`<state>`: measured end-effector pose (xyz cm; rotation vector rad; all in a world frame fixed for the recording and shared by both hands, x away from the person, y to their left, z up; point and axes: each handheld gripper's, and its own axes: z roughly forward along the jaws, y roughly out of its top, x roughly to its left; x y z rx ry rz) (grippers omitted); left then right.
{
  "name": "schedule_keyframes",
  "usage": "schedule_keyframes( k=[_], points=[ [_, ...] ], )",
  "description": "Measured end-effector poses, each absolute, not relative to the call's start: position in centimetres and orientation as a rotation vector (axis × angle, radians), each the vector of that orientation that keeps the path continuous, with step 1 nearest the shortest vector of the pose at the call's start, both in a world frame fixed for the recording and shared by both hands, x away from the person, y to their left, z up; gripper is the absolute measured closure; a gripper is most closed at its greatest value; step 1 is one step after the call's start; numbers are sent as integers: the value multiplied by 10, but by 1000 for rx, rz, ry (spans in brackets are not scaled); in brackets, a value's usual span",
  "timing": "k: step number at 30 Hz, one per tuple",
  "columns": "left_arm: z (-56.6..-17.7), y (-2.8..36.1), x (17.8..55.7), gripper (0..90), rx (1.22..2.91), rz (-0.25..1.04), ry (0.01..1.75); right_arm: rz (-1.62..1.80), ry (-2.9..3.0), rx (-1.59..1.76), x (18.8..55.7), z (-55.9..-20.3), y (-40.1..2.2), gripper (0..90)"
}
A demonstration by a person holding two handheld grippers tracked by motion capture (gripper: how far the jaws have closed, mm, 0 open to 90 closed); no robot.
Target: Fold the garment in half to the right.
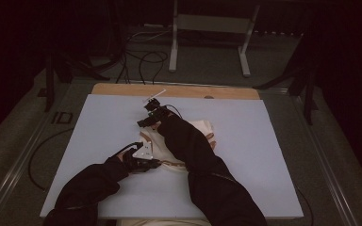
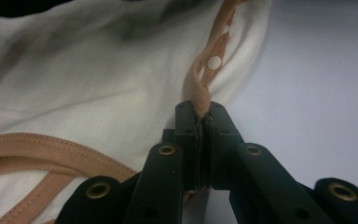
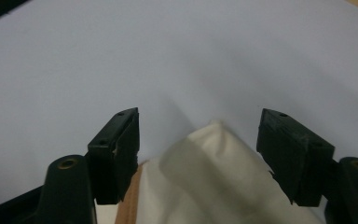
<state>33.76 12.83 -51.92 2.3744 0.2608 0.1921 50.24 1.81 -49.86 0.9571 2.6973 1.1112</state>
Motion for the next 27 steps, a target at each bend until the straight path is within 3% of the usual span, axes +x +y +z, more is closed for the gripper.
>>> schedule_keyframes(
  k=[17,27],
  points=[
    [-519,128,338,859,2375,190,259,956,2693,1014,504,-513,34,547],
    [-519,128,338,864,2374,188,260,903,2712,873,502,-512,36,826]
  ],
)
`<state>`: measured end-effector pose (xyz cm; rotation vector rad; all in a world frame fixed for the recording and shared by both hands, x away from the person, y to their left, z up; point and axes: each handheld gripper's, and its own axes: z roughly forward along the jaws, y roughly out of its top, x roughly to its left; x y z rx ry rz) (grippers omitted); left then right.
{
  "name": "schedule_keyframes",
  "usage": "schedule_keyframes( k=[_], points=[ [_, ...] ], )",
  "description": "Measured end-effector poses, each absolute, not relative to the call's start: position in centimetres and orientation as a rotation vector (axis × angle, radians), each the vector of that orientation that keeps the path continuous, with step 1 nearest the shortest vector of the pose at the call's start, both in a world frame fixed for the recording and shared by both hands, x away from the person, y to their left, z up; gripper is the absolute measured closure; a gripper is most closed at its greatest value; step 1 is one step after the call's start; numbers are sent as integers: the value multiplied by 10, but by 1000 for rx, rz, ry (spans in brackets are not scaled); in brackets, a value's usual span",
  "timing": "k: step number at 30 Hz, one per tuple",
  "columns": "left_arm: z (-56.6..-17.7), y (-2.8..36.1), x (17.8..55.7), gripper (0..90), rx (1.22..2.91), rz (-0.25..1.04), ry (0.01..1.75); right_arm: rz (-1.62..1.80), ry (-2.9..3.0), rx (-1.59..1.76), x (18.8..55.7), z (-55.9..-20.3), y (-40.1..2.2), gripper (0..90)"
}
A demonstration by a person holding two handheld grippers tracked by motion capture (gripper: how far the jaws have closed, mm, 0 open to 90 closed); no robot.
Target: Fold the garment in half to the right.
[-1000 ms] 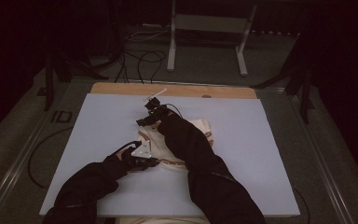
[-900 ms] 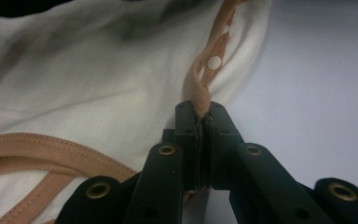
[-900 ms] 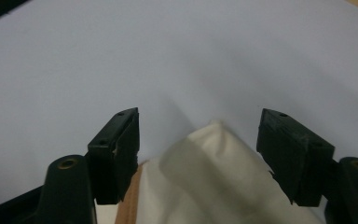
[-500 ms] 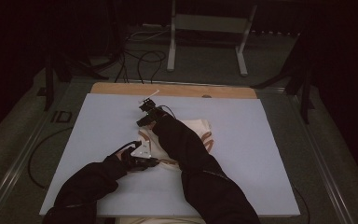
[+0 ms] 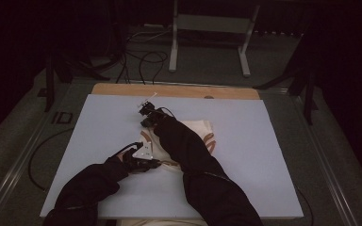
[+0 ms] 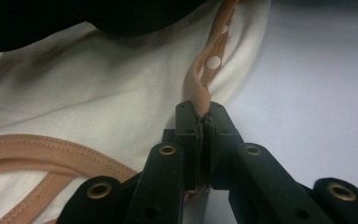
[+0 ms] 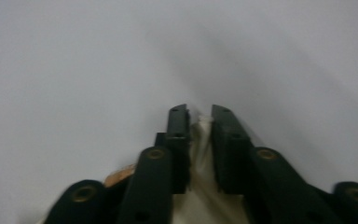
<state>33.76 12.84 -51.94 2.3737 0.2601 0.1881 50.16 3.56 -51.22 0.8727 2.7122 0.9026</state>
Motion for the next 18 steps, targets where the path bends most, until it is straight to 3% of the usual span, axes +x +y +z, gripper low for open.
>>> schedule_keyframes(
  k=[4,18],
  points=[
    [-520,129,338,867,2371,186,261,888,2713,847,500,-511,37,874],
    [-510,130,339,870,2301,179,284,973,2677,834,498,-493,23,878]
  ],
)
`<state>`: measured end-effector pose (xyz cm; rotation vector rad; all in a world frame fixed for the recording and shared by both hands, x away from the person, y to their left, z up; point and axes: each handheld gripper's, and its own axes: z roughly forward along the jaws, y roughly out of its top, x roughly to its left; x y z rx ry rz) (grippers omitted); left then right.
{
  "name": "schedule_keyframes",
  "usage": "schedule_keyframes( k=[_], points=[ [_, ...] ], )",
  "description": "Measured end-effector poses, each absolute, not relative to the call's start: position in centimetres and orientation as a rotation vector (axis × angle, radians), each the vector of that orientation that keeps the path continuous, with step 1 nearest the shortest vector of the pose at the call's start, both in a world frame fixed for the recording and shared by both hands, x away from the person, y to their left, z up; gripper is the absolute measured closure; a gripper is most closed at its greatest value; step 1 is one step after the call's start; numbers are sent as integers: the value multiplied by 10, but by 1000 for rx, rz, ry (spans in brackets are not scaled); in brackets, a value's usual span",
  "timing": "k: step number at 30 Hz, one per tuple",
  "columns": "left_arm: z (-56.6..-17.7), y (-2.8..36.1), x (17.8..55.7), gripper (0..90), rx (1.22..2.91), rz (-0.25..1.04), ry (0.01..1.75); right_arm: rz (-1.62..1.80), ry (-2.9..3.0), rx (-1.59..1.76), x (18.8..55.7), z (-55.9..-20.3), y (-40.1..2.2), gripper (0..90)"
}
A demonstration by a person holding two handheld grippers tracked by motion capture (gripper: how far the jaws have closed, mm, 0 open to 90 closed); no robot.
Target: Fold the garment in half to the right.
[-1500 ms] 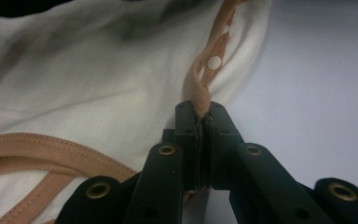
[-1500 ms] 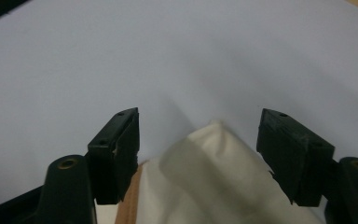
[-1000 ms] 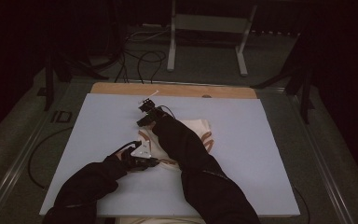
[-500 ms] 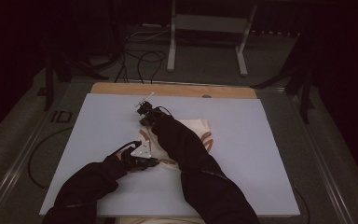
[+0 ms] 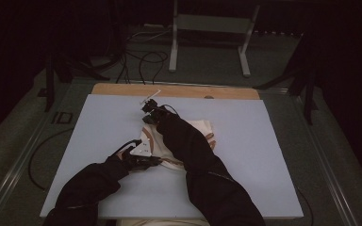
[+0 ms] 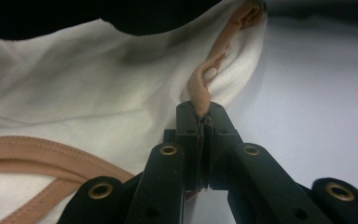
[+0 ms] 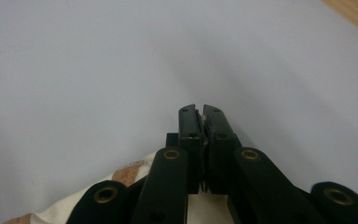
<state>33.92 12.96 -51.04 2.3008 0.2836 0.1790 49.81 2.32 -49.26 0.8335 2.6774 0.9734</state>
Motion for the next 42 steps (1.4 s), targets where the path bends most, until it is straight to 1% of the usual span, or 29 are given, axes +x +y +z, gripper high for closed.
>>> schedule_keyframes(
  k=[28,42],
  points=[
    [-496,118,334,869,2393,227,183,1081,2633,826,487,-453,-11,878],
    [-482,109,334,869,2403,254,124,1119,2592,840,484,-438,-29,878]
  ],
)
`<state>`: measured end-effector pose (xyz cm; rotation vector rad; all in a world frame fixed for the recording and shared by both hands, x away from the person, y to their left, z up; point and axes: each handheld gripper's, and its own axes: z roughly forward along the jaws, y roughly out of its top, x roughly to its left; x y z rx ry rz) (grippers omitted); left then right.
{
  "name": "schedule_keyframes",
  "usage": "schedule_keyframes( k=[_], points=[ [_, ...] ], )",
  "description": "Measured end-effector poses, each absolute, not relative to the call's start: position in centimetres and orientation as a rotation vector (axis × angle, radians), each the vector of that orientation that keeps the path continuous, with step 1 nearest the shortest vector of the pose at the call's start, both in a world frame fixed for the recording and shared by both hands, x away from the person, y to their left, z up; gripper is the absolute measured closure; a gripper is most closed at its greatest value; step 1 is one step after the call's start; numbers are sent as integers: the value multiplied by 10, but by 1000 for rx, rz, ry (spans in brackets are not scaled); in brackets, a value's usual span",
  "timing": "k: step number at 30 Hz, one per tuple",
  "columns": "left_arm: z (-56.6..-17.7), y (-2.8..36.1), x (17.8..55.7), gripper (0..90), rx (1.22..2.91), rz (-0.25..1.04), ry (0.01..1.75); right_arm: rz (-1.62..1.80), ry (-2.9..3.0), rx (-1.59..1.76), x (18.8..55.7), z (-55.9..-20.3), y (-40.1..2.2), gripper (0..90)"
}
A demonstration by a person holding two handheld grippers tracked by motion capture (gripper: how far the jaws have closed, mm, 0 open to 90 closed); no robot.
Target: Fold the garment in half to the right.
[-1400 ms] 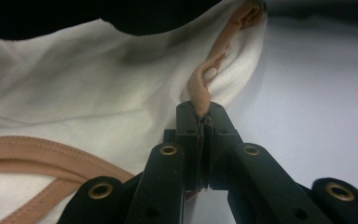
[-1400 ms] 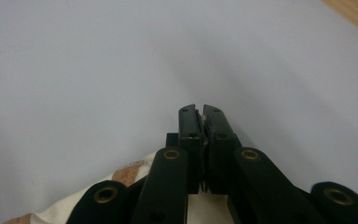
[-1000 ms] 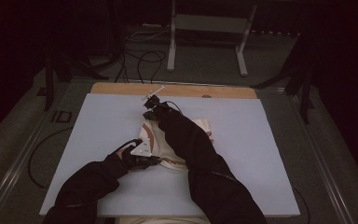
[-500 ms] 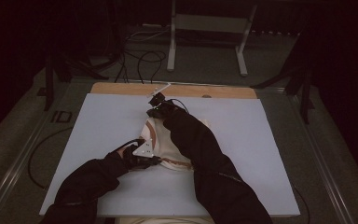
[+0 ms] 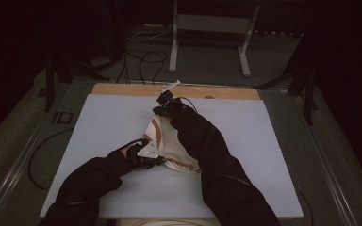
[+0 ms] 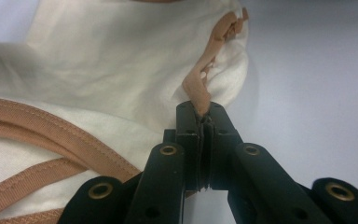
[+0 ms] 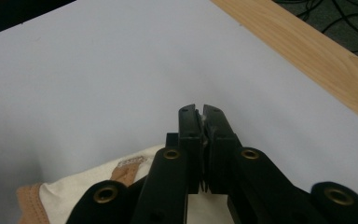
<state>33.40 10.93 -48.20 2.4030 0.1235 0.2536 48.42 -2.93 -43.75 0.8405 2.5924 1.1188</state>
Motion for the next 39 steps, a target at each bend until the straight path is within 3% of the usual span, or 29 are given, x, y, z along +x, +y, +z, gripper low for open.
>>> schedule_keyframes(
  k=[39],
  points=[
    [-457,54,347,868,2430,254,-33,1195,2474,944,478,-415,-115,877]
  ],
)
